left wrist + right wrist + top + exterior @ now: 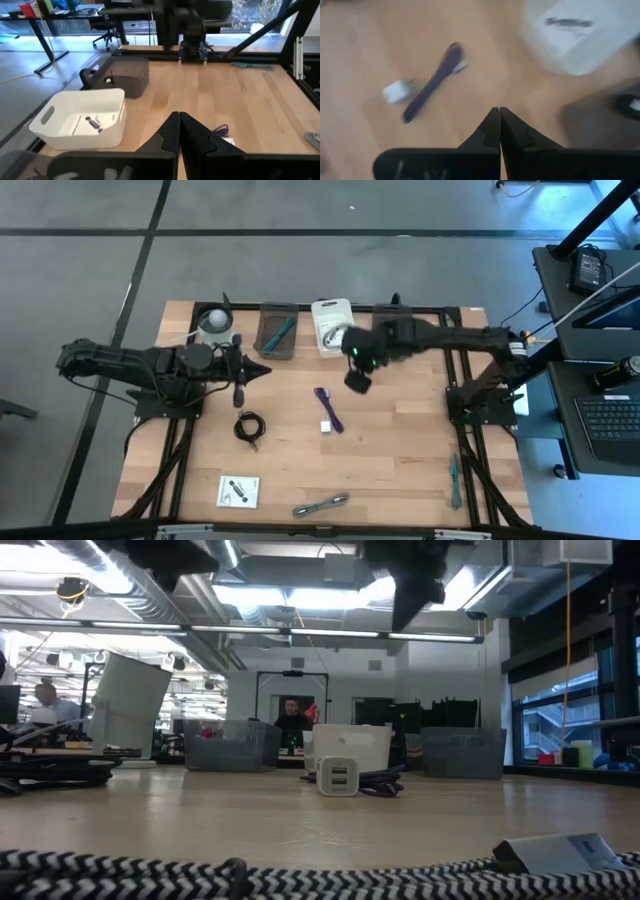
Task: Pick and place items into bin
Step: Put the black charger cable into the left black bin
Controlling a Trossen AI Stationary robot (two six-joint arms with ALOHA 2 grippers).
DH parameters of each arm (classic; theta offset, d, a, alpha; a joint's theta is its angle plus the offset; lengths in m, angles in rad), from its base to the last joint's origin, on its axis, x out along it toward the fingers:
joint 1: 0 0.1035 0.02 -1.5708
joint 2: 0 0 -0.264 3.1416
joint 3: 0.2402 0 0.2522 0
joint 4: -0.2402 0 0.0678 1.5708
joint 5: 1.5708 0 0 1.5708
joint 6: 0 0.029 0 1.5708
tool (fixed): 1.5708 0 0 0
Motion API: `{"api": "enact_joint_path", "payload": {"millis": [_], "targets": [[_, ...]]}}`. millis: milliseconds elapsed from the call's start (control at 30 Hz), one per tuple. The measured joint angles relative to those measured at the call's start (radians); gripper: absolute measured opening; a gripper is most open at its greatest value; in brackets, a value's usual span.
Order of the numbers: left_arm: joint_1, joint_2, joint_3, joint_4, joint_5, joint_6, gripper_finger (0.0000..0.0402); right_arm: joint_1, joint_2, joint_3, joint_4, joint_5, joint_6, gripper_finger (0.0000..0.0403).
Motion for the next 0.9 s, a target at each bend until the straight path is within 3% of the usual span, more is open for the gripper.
{"api": "enact_joint_path", "payload": {"millis": [233, 533, 667, 767, 900], "targets": [[0.0, 0.071, 0.1, -0.128, -0.025, -0.076, 0.0003, 0.114, -0.245, -0.453, 0.38, -0.09, 0.071, 0.0], [-0.001, 0.261, 0.311, -0.473, -0.044, -0.309, 0.0003, 0.236, -0.618, -0.852, 0.465, -0.081, 0.187, 0.0], [-0.002, 0.358, 0.374, -0.636, 0.008, -0.506, 0.0003, 0.264, -0.757, -0.99, 0.549, -0.078, 0.188, 0.0], [0.0, 0.412, 0.38, -0.704, 0.087, -0.699, 0.0003, 0.273, -0.834, -1.072, 0.616, -0.078, 0.19, 0.0], [0.0, 0.483, 0.38, -0.802, 0.12, -0.949, 0.0003, 0.273, -0.903, -1.142, 0.68, -0.079, 0.196, 0.0]]}}
